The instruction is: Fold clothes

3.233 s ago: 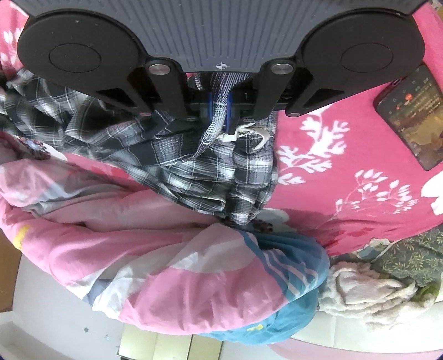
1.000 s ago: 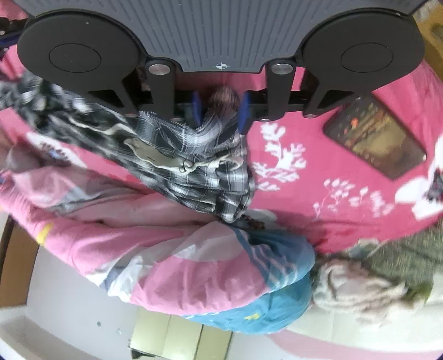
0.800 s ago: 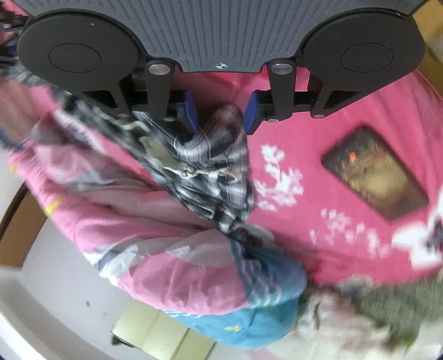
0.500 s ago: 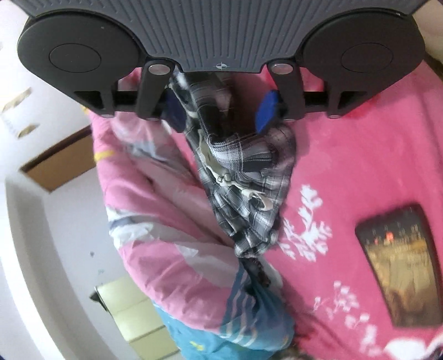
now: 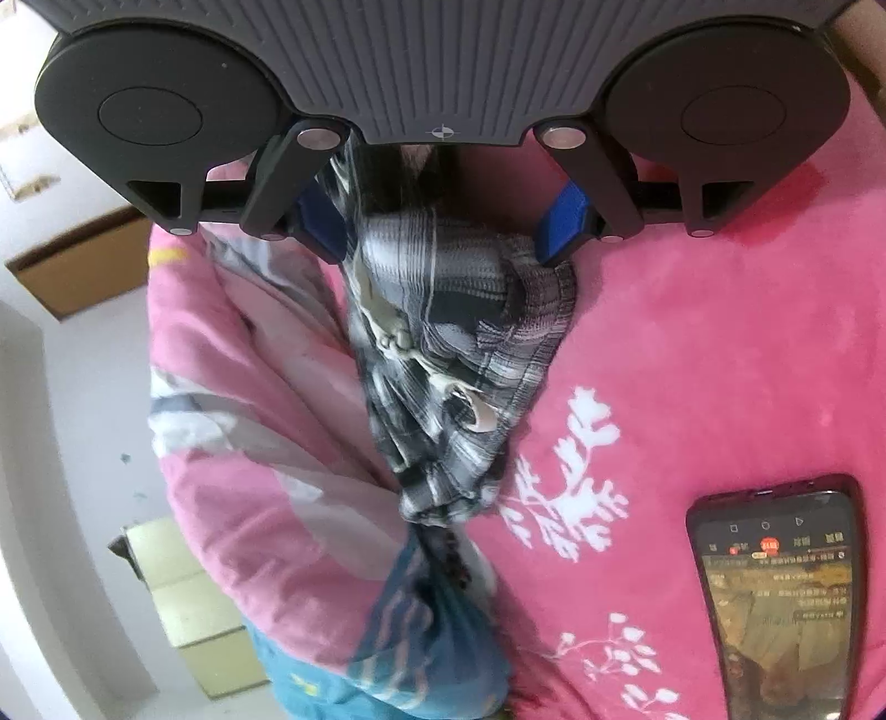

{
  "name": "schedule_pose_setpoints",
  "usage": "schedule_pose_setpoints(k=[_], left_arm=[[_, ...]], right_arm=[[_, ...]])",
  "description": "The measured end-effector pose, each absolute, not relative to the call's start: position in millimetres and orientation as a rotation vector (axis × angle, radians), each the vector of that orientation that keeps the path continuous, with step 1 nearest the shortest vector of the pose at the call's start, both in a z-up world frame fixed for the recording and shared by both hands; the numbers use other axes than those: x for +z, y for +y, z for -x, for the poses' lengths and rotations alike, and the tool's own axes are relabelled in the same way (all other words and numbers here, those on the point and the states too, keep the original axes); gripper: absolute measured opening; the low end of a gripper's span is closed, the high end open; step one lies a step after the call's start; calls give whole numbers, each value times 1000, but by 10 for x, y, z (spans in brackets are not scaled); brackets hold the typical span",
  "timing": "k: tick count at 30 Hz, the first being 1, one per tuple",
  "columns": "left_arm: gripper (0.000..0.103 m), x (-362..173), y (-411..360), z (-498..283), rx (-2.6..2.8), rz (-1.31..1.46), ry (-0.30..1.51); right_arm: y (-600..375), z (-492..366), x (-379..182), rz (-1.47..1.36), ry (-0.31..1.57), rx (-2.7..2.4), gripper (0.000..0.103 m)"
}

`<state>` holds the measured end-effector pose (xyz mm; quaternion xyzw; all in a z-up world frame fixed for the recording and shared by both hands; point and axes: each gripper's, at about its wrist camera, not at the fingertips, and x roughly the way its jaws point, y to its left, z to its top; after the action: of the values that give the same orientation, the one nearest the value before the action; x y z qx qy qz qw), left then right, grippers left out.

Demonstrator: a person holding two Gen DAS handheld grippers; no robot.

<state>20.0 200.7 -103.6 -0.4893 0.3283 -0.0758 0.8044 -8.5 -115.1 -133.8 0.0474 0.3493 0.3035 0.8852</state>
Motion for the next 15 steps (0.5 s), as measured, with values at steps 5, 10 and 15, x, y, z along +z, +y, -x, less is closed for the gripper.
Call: schedule_pose_setpoints(k=[5, 10, 15], left_arm=[[67, -1061, 1993, -280, -66, 1092, 682], [35, -997, 1915, -346, 33, 986, 645], [13, -893, 1779, -355, 71, 803, 593]], right_arm=[[-1198, 161, -1344, -122, 714, 636, 15], [-1191, 195, -1324, -135, 713, 644, 10], [-1128, 228, -1285, -124, 715, 660, 5]])
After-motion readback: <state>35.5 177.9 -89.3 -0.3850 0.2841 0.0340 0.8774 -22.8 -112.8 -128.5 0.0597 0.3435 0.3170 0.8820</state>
